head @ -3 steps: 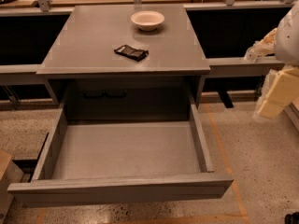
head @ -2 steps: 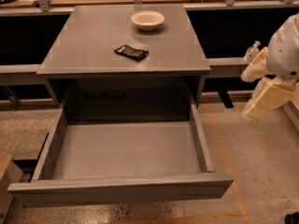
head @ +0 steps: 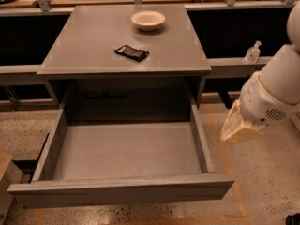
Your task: Close top drawer
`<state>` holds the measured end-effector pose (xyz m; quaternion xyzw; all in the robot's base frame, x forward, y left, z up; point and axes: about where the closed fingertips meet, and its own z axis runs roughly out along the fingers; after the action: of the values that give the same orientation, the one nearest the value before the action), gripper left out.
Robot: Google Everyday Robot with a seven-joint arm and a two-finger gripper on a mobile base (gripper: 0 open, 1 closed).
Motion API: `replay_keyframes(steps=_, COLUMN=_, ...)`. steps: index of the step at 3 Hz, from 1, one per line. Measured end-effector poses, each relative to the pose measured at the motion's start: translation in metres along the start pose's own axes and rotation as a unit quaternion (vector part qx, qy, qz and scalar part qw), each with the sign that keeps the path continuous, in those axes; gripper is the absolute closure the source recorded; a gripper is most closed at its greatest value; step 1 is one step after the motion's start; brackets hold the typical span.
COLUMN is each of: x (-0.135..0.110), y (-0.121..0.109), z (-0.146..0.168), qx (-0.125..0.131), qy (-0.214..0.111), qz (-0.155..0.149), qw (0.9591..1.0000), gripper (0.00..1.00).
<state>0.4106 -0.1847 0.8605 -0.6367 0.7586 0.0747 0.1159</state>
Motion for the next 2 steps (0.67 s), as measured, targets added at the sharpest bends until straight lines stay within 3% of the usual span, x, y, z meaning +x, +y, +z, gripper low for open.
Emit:
replay_keyframes(steps=1, x=0.003, y=0.004, z=0.004, qx=-0.007, qy=0.012, qz=-0.005, qw=0.9999, gripper=1.0)
replay_keyframes(steps=2, x=0.001, y=0.008, z=0.022, qx=-0.024, qy=-0.002, qz=-0.012, qw=0.9996, gripper=1.0)
